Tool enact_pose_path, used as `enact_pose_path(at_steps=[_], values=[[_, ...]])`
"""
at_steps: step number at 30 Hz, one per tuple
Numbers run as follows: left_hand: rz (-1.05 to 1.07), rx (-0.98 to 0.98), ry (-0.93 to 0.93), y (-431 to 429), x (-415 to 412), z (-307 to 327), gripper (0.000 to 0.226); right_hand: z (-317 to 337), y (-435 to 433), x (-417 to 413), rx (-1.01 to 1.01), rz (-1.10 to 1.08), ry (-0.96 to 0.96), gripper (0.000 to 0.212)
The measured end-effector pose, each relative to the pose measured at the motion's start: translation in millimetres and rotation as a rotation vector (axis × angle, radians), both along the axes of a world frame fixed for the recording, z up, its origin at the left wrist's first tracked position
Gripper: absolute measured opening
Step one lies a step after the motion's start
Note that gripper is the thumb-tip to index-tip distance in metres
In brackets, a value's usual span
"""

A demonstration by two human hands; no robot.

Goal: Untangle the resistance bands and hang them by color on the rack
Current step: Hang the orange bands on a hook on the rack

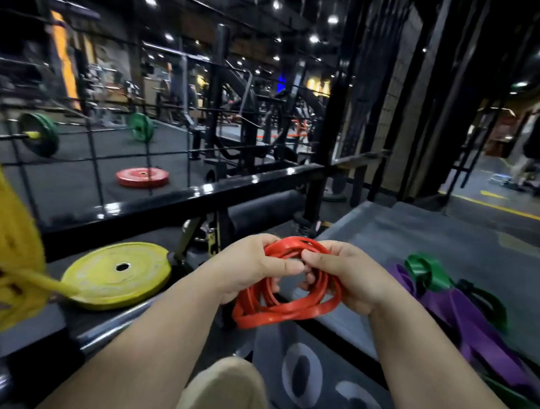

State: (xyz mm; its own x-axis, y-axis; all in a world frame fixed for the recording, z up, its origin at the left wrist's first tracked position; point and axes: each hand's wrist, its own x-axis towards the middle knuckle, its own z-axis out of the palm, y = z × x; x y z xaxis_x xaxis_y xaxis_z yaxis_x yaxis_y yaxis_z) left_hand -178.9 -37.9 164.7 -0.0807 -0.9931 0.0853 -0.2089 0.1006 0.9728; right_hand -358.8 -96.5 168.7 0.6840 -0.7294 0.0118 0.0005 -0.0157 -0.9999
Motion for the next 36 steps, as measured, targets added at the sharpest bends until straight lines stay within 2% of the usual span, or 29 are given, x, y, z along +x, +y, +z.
enact_pose_path(at_steps=[2,7,10,13,16,19,22,24,27,32,36], values=[[0.029,0.018,0.046,16,17,4,0.014,5,4,19,0.006,0.044,-0.037,0.025],[0.209,-0.096,0.137,50,53,17,0.031,28,20,68,-0.032,0.238,-0.072,0.04],[0.381,-0.178,0.173,67,70,24,0.048,47,34,98,-0.125,0.229,-0.037,0.034],[0.51,-0.242,0.227,80,80,34,0.036,63,44,121,-0.268,0.189,-0.02,0.019],[0.635,-0.305,0.215,87,82,47,0.039,77,53,134,-0.345,0.151,-0.047,0.009],[0.754,-0.34,0.205,93,83,60,0.047,89,57,147,-0.434,0.161,-0.058,0.019],[0.84,-0.388,0.214,96,86,70,0.04,102,62,163,-0.542,0.14,-0.039,0.035],[0.886,-0.417,0.203,98,87,79,0.031,109,63,173,-0.595,0.111,-0.035,0.038],[0.937,-0.465,0.18,100,90,92,0.027,121,63,186,-0.637,0.064,-0.06,0.025],[0.975,-0.506,0.125,97,101,109,0.037,144,68,201,-0.804,0.008,-0.05,0.014],[1.081,-0.538,0.062,91,108,112,0.026,153,67,215,-0.874,-0.001,-0.026,0.008]])
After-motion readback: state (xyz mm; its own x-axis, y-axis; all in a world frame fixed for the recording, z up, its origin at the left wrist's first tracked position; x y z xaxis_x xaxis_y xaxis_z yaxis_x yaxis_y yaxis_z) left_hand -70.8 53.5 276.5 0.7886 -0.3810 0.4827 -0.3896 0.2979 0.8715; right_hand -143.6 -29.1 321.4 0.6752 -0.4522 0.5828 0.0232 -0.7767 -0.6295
